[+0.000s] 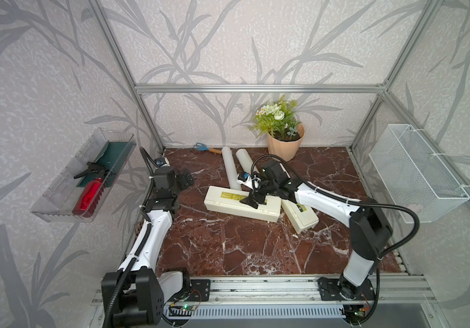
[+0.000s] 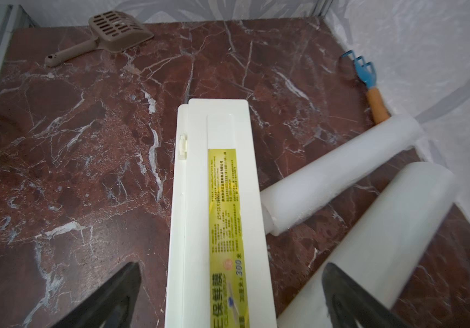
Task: Put plastic wrap rolls into dispensers
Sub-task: Pick up the plastic wrap cutting box from the center of the board.
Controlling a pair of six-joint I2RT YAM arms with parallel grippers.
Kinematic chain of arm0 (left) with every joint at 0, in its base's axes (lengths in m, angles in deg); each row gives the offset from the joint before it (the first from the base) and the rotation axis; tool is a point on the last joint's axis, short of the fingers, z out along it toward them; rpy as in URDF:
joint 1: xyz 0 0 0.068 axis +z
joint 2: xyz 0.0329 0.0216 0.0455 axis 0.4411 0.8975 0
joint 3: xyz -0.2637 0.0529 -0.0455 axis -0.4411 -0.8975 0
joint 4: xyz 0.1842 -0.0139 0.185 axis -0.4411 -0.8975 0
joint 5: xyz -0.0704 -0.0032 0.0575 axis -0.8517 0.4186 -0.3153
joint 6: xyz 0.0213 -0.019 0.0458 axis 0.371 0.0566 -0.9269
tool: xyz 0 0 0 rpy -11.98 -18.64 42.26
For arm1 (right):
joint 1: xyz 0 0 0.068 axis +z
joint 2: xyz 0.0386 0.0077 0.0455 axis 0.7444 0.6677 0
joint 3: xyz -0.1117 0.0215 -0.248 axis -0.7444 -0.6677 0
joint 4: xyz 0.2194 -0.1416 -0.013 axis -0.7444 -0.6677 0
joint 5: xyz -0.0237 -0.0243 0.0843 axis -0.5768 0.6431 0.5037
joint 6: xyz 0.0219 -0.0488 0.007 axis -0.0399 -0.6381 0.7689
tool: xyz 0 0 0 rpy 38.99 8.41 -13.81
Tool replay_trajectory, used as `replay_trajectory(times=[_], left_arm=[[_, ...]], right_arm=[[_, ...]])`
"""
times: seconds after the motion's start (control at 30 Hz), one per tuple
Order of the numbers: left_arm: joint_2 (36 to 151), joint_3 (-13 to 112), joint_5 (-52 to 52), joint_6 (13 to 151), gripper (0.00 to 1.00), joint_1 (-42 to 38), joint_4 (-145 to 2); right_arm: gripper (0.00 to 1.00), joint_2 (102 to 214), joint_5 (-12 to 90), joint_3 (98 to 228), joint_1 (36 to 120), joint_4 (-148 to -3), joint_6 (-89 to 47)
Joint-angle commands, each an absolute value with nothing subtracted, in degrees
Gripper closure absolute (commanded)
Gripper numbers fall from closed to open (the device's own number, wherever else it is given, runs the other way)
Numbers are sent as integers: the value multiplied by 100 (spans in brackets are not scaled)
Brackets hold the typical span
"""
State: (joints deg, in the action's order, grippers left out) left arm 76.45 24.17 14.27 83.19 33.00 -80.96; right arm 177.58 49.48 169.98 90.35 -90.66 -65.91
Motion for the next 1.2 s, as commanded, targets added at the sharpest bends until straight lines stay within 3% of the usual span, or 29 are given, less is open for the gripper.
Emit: replay_trajectory(times=[0.0,0.37,0.93,1.07,1.17], left_arm=[[7681,2556,1019,8480,1,3505,-8479],[7995,2580,636,8313,0,3880,-8516],[8316,2867,208,8097,1,4006,-8664],[8219,2983,164,8021,1,4006,-8717],[8158,3223,-79,7728,1,4006,-8868]], right_arm=[[1,18389,5146,17919,9216,-10102,-6881],[1,20190,4783,20102,9499,-11432,-6847],[1,21299,4070,21698,9908,-12545,-7076],[23,21189,4198,22009,9926,-12769,-7068],[30,20749,4748,22064,9935,-12862,-7133]])
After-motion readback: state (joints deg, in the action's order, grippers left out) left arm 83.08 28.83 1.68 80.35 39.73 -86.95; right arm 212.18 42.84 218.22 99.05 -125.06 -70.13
